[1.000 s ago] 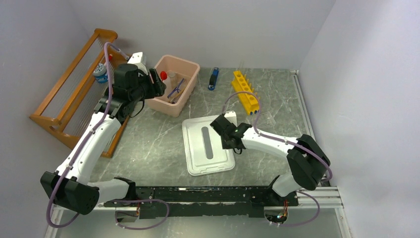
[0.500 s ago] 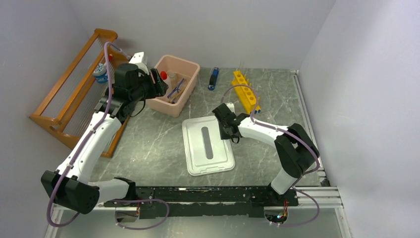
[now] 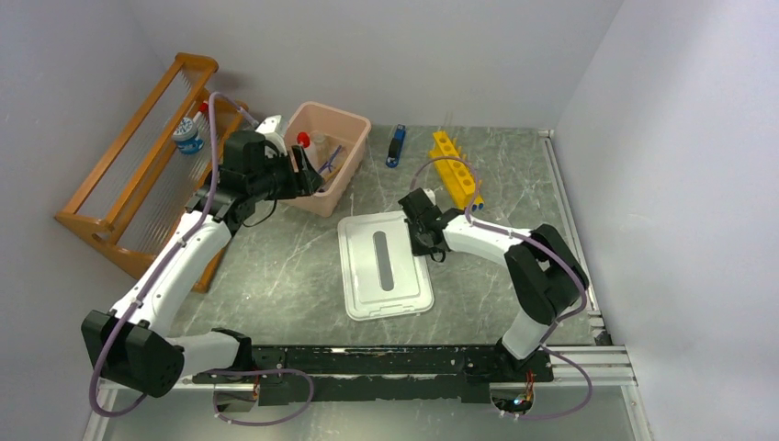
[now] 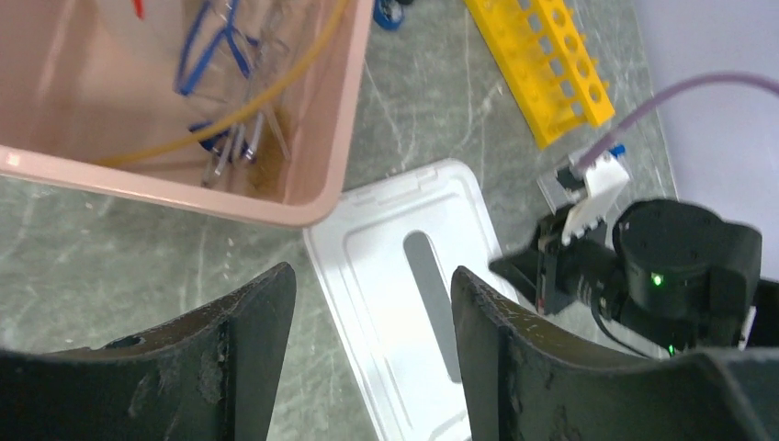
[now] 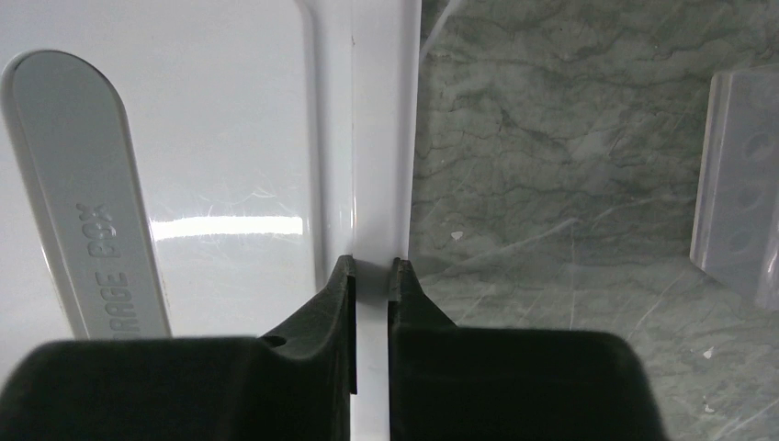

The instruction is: Organize the chemistry lab equipment

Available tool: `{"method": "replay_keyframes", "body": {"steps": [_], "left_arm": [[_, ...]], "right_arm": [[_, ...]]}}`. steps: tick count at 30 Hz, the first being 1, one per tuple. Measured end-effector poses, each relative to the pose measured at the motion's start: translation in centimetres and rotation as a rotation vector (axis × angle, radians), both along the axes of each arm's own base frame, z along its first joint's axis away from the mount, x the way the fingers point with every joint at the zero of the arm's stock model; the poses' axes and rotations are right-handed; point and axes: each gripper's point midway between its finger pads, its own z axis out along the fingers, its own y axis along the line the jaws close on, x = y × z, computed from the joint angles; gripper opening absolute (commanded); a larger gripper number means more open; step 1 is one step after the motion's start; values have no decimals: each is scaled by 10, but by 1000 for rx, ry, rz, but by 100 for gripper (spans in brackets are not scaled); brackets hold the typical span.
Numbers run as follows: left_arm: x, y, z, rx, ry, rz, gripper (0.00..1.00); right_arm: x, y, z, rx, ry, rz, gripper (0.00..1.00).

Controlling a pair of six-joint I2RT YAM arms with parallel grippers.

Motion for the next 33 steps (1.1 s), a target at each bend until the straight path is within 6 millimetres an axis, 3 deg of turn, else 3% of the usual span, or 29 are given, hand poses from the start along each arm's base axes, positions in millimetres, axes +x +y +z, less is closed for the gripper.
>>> {"method": "replay_keyframes", "body": {"steps": [3, 8, 12, 16, 20, 33], "left_arm": [[-12, -13, -13, -13, 36, -70, 71], [-35, -50, -15, -11, 39, -202, 74], [-49, -71, -22, -18, 47, -266, 80], [-58, -74, -50, -22, 111, -268, 86], [-64, -73, -67, -29, 161, -252, 90], [-84, -73, -89, -106, 206, -248, 87]], "right_arm": [[4, 0, 1, 15, -23, -7, 0], [1, -7, 6, 36, -49, -17, 0], [8, -13, 28, 88, -96, -29, 0], [20, -14, 61, 174, -174, -47, 0], [24, -15, 79, 237, -205, -52, 0], [31, -11, 98, 419, -185, -104, 0]]}}
